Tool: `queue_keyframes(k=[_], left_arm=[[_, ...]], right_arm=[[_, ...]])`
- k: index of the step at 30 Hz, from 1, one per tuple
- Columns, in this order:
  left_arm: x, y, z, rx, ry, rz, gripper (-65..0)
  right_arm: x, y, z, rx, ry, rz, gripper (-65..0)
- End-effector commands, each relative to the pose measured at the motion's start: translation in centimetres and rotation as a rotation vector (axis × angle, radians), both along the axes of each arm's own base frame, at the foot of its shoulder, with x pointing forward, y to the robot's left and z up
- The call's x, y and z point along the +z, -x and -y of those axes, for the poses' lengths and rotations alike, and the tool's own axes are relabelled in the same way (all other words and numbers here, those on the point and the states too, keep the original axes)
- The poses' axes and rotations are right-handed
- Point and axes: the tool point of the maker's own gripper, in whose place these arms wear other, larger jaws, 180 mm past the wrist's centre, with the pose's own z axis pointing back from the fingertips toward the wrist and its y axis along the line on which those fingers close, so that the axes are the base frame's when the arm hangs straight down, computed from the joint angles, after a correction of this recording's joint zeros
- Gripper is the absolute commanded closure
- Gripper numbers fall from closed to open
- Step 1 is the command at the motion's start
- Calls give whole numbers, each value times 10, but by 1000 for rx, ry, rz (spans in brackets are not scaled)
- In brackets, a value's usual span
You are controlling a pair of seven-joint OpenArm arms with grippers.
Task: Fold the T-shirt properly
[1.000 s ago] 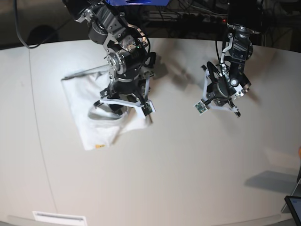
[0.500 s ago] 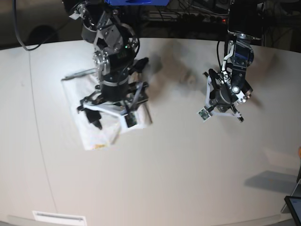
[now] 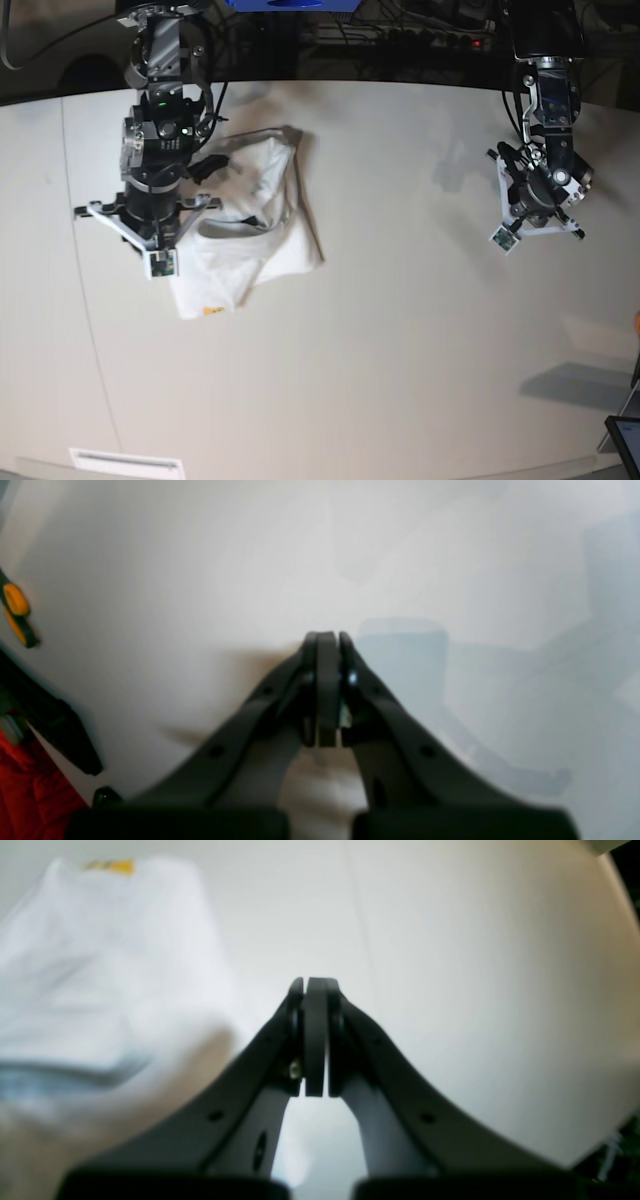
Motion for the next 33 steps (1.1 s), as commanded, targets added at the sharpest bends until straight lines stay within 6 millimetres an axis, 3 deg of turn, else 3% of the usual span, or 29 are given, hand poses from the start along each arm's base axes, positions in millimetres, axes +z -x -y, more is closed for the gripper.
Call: queue_keyframes(k=[1, 7, 16, 22, 33], left_arm=[[14, -8, -7, 6, -26, 41, 0], [12, -6, -6, 8, -23, 36, 0], [10, -2, -7, 5, -26, 26, 0], [10, -2, -6, 4, -22, 28, 0], [11, -3, -7, 3, -25, 29, 0]], right_arm=[[12, -8, -4, 16, -11, 50, -3], [-8, 2, -26, 59, -151, -4, -3], [-21, 6, -33, 71, -170, -43, -3], [-30, 7, -69, 173, -182, -73, -3], [-16, -4, -106, 279, -190, -38, -3]])
